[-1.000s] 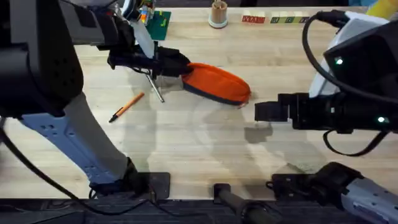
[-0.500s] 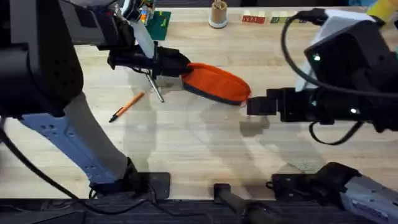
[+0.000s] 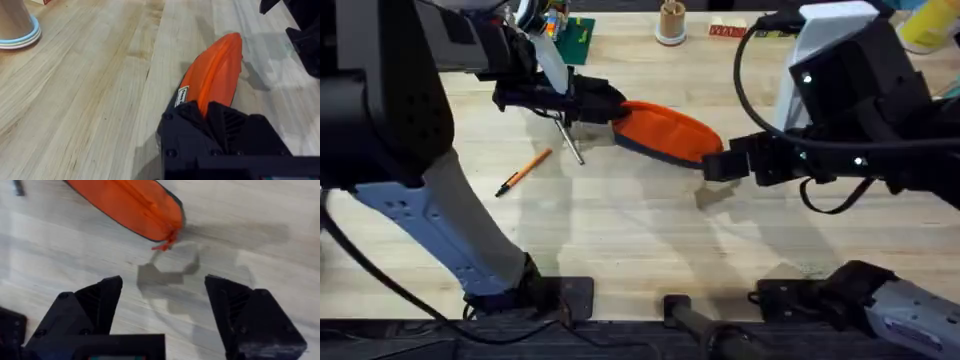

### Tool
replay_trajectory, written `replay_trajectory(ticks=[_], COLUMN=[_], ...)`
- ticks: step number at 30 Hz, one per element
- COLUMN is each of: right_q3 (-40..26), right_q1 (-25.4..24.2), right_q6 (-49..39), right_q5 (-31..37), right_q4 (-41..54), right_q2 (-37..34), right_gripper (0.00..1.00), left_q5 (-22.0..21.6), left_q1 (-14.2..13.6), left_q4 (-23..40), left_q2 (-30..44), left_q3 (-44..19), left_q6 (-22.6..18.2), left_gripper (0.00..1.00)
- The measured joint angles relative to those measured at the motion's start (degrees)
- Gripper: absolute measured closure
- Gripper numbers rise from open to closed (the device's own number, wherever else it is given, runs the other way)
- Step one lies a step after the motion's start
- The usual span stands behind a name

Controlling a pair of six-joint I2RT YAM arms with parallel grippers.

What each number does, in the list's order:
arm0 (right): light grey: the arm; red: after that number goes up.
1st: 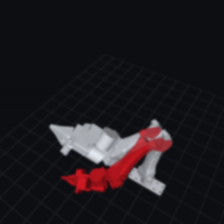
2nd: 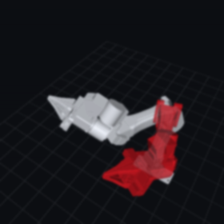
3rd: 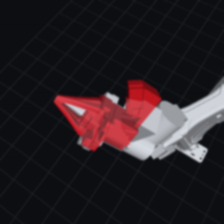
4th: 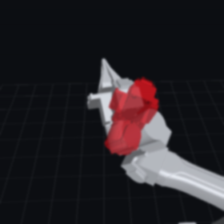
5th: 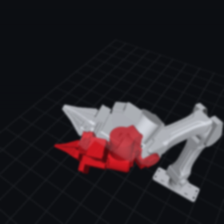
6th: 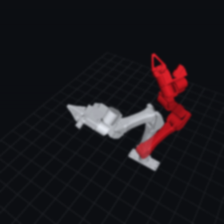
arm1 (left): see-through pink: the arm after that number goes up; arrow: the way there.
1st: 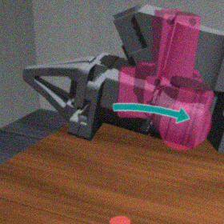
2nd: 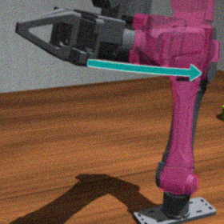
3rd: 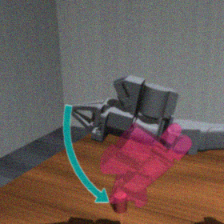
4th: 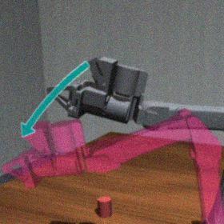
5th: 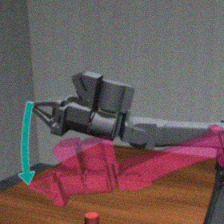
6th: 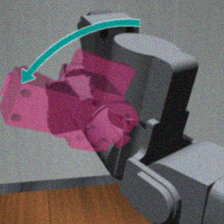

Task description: Unzip the bag, pick up the pens from the table one at a time and place them inside, then zip the bag closed.

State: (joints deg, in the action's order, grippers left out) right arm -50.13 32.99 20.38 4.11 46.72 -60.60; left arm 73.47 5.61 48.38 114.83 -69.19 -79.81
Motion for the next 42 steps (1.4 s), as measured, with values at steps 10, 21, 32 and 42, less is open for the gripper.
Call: replay_trajectory(ticks=[10, 21, 32, 42], right_q3=[0.0, 2.53, 5.49, 5.7], right_q1=[-3.13, -10.84, -11.91, -11.94], right_q6=[-6.65, -10.68, -11.04, -9.25], right_q5=[-8.93, -14.3, -20.45, -21.29], right_q4=[-2.14, -2.82, -9.42, -14.35], right_q2=[0.0, -0.45, -6.06, -10.93], right_gripper=[0.004, 0.004, 0.004, 0.005], left_q5=[0.0, 0.0, 0.0, 0.0], left_q1=[0.0, 0.0, 0.0, 0.0], left_q4=[0.0, 0.01, 0.0, 0.0], left_q2=[-0.01, -0.02, 0.0, -0.02], left_q3=[0.0, 0.0, 0.0, 0.0], left_q6=[0.0, 0.0, 0.0, 0.0], left_gripper=[0.958, 0.958, 0.958, 0.958])
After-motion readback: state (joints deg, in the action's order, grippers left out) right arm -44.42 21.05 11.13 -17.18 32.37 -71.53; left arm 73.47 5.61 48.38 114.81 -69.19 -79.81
